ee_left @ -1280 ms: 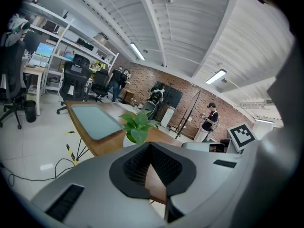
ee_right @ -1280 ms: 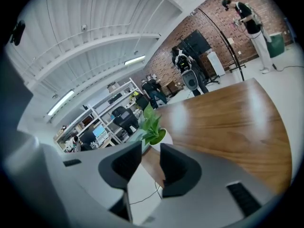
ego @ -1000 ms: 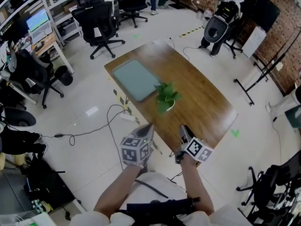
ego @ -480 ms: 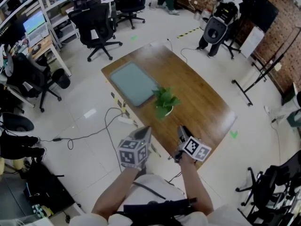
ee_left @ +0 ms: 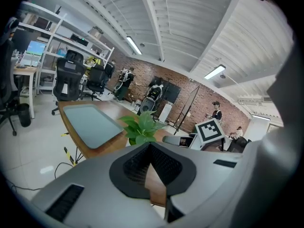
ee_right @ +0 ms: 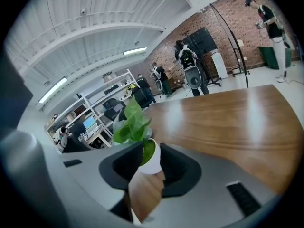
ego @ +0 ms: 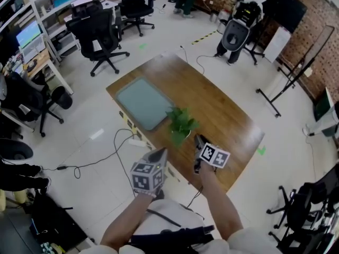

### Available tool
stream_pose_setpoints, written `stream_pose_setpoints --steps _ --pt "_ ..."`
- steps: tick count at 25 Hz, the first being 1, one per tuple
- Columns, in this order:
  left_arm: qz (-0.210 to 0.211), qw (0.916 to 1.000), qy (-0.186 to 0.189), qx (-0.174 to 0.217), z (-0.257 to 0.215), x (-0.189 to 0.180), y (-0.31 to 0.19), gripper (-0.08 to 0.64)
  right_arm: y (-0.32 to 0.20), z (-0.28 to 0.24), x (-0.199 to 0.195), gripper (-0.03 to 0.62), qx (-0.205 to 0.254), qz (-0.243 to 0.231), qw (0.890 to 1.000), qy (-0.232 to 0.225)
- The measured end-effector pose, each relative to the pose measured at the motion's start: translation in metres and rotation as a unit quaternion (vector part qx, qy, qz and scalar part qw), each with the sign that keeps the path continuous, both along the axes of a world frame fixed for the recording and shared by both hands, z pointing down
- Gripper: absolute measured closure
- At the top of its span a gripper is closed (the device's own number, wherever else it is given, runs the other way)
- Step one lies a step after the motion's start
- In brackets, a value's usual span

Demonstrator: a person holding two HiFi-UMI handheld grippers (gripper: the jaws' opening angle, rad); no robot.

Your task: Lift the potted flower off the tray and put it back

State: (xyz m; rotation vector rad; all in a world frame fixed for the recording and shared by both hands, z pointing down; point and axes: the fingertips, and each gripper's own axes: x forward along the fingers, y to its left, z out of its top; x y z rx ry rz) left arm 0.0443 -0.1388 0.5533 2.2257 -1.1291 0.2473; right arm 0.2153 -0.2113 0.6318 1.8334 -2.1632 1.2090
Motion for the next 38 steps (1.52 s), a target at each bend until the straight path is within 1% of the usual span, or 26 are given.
stream_pose_setpoints --steps 5,10,16,22,24,30,38 --pt "0.028 0.9996 0.000 -0.001 0.001 0.011 -0.011 0.565 -0.022 0.024 -0.007 0.466 -0.020 -0.012 1.000 0.007" --pt "0.048 0.9988 0.001 -0.008 0.005 0.016 -0.016 0.565 -0.033 0.041 -0.014 0.482 -0.034 -0.018 0.999 0.007" --pt "0.061 0.9980 -0.002 -0.019 0.014 0.017 -0.020 0.565 -0.044 0.058 -0.018 0.489 -0.051 -0.018 0.998 0.021" --pt "0.048 0.9984 0.000 -0.028 0.021 0.005 -0.023 0.565 -0.051 0.060 -0.018 0.502 -0.050 -0.015 0.999 0.017" --pt "0.043 0.9986 0.001 -0.032 0.024 0.002 -0.023 0.565 -0.052 0.061 -0.019 0.523 -0.052 -0.013 0.998 0.018" --pt "0.031 0.9989 0.003 -0.036 0.025 -0.003 -0.022 0.565 -0.054 0.058 -0.016 0.549 -0.053 0.001 0.998 0.030" --pt "0.010 0.9993 0.008 -0.036 0.026 -0.015 -0.024 0.565 -0.062 0.048 -0.022 0.554 -0.048 -0.004 0.998 0.033"
